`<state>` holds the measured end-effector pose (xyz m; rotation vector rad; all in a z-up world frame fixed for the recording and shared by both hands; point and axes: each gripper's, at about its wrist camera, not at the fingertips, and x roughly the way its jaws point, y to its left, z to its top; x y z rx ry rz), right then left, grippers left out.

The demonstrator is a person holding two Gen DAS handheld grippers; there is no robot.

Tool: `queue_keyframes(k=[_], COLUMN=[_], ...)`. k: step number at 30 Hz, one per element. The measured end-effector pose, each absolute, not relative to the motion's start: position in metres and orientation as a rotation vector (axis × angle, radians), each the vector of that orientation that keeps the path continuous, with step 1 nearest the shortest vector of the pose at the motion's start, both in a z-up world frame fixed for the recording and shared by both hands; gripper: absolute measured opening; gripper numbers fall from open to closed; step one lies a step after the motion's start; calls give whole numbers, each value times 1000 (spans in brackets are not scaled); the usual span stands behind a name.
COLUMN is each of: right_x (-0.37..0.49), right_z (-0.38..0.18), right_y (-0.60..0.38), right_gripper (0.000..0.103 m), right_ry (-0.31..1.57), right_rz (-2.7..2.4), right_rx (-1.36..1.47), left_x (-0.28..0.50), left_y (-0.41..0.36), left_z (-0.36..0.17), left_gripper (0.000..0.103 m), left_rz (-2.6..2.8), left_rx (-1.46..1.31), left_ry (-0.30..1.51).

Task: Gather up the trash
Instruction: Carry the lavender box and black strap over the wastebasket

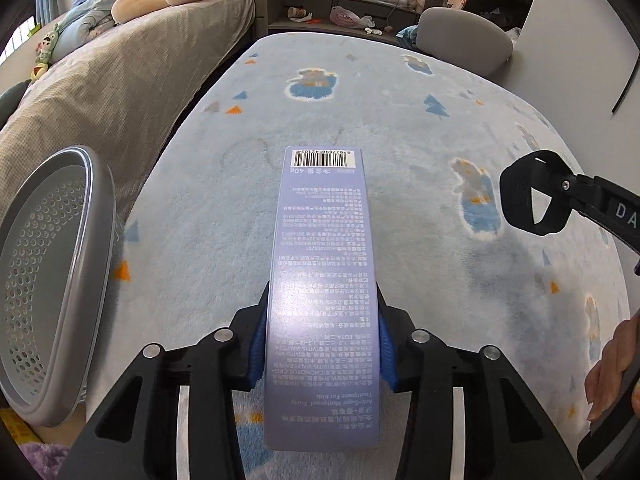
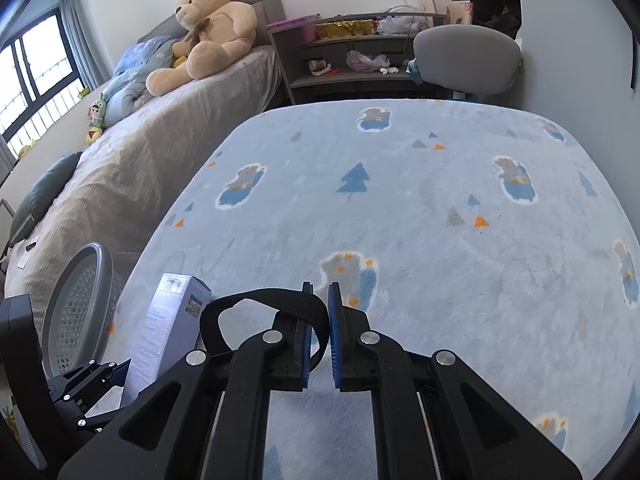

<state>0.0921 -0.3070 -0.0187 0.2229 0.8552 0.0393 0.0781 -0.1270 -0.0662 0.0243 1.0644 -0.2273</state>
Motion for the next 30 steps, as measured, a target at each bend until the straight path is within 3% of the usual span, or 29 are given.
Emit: queue_keyframes(k=[9, 17, 30], right_x=[81, 65, 75], right_z=[-14, 9, 9], right_y=[-278, -210, -78], right_gripper=[9, 9, 9], right_ry=[853, 808, 852], right_rz=[63, 110, 272], right_rx=[199, 107, 96], left_x=[48, 34, 38], left_y=[-92, -17, 100], left_z=[-27, 7, 1], left_gripper=[43, 43, 43], left_rz=[-243, -191, -59], left_rx=[13, -2, 31], left_ry=[951, 861, 850])
